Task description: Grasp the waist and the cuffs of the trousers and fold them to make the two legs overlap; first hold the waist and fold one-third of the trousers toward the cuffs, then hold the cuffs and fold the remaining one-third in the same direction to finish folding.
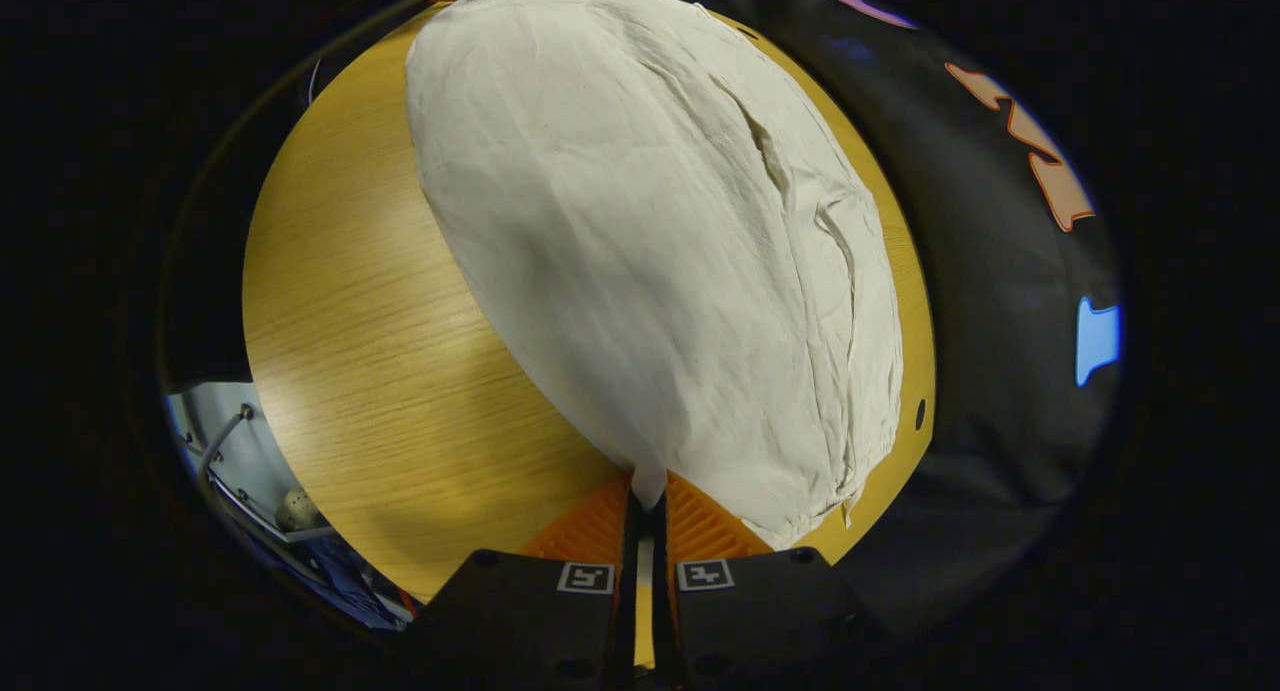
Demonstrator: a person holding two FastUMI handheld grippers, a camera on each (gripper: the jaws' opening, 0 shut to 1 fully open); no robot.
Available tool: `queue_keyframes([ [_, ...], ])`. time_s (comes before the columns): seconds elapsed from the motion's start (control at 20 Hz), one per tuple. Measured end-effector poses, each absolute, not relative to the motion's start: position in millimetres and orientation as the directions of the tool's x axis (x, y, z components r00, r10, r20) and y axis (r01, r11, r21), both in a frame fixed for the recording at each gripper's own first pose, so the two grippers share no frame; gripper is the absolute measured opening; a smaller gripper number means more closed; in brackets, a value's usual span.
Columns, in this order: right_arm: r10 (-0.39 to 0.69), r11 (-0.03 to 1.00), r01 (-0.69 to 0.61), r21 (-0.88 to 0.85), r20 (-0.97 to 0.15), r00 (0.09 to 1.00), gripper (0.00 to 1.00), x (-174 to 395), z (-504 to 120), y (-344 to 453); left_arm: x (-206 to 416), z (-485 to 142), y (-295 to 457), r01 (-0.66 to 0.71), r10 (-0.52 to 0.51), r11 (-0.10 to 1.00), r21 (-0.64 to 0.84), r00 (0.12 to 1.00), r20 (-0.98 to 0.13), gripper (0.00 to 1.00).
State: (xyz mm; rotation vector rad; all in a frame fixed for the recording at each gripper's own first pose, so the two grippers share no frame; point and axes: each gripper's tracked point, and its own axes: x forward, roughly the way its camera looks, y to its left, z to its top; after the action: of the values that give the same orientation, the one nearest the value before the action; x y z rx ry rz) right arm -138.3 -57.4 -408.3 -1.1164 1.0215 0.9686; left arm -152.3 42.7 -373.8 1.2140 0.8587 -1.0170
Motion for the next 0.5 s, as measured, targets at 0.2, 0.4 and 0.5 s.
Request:
queue_keyframes([
  [0.2,0.105,0.163,-0.952,-0.258,-0.955,0.277,0.08,-136,-408,-57,-151,-377,43,0.946,-0.146,0.084,0.314,0.323,-0.935,0.0],
  [0.4,0.112,0.183,-0.94,-0.287,-0.944,0.31,0.09,-132,-397,-60,-149,-367,45,0.944,-0.156,0.221,0.244,0.281,-0.947,0.0],
  [0.5,0.128,0.199,-0.929,-0.313,-0.931,0.342,0.08,-123,-388,-60,-134,-352,46,0.93,-0.145,0.233,0.285,0.323,-0.935,0.0],
])
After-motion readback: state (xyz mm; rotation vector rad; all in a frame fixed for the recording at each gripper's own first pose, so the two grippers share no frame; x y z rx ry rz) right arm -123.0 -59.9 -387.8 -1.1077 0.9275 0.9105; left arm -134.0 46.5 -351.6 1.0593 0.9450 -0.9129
